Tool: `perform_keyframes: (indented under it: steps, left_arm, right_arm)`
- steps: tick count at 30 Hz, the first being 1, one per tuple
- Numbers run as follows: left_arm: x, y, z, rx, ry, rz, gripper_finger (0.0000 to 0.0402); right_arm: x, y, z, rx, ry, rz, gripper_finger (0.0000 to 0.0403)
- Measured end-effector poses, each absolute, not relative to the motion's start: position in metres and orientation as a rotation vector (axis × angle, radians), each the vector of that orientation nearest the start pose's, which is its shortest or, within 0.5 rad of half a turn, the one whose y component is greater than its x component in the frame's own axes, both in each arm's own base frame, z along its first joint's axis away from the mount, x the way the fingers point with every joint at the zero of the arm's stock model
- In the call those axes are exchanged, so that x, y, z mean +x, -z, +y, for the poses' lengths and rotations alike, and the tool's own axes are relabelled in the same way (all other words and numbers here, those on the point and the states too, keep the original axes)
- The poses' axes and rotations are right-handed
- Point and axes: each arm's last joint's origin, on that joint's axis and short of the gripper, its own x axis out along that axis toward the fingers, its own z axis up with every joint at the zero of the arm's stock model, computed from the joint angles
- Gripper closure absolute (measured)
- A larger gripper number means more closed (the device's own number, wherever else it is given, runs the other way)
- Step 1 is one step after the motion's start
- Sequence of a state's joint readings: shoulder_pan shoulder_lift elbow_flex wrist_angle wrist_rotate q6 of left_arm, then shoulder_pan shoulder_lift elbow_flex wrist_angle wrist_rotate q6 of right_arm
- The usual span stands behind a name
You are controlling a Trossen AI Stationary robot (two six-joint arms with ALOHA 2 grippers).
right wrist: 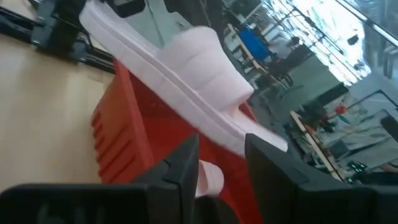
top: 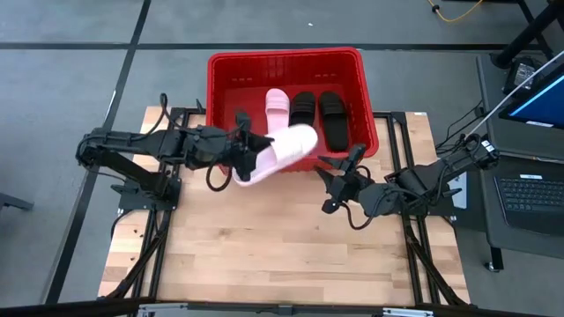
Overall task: Pick and place slides into bin
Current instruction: Put the pink slide into the bin
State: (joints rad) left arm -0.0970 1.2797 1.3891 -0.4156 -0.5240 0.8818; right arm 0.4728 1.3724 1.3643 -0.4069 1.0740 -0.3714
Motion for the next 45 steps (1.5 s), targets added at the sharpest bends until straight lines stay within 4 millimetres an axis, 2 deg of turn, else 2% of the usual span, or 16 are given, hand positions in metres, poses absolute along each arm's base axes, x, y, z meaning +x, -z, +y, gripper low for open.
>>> perform_keyframes:
  steps: [3, 9, 17, 23, 27, 34, 38, 45]
  left_arm:
    - [0.269, -0.414, -0.004, 0.956, -0.348, 0.514, 0.0398]
    - [0.268, -0.412, 0.011, 0.919, -0.410, 0.564, 0.0398]
    - [0.264, -0.412, 0.043, 0.759, -0.572, 0.582, 0.0398]
    - [0.257, -0.413, 0.067, 0.684, -0.787, 0.620, 0.0398]
    - [0.259, -0.409, 0.081, 0.628, -0.848, 0.632, 0.0398]
    - [0.272, -0.389, 0.110, 0.553, -0.939, 0.707, 0.0398]
    - [0.275, -0.375, 0.123, 0.576, -1.030, 0.830, 0.0398]
    - [0.278, -0.354, 0.134, 0.523, -1.031, 0.943, 0.0398]
  right_arm:
    - [0.268, -0.388, 0.107, -0.646, 0.551, 0.412, 0.0274]
    - [0.273, -0.387, 0.093, -0.469, 0.628, 0.379, 0.0294]
    - [0.278, -0.379, 0.059, -0.418, 0.746, 0.454, 0.0394]
    - [0.283, -0.374, 0.023, -0.355, 0.808, 0.512, 0.0398]
    - [0.286, -0.373, -0.004, -0.336, 0.797, 0.559, 0.0399]
    - [0.287, -0.370, -0.048, -0.229, 0.615, 0.611, 0.0400]
    - [0.285, -0.369, -0.061, -0.205, 0.616, 0.618, 0.0400]
    - [0.284, -0.370, -0.069, -0.247, 0.623, 0.635, 0.0401]
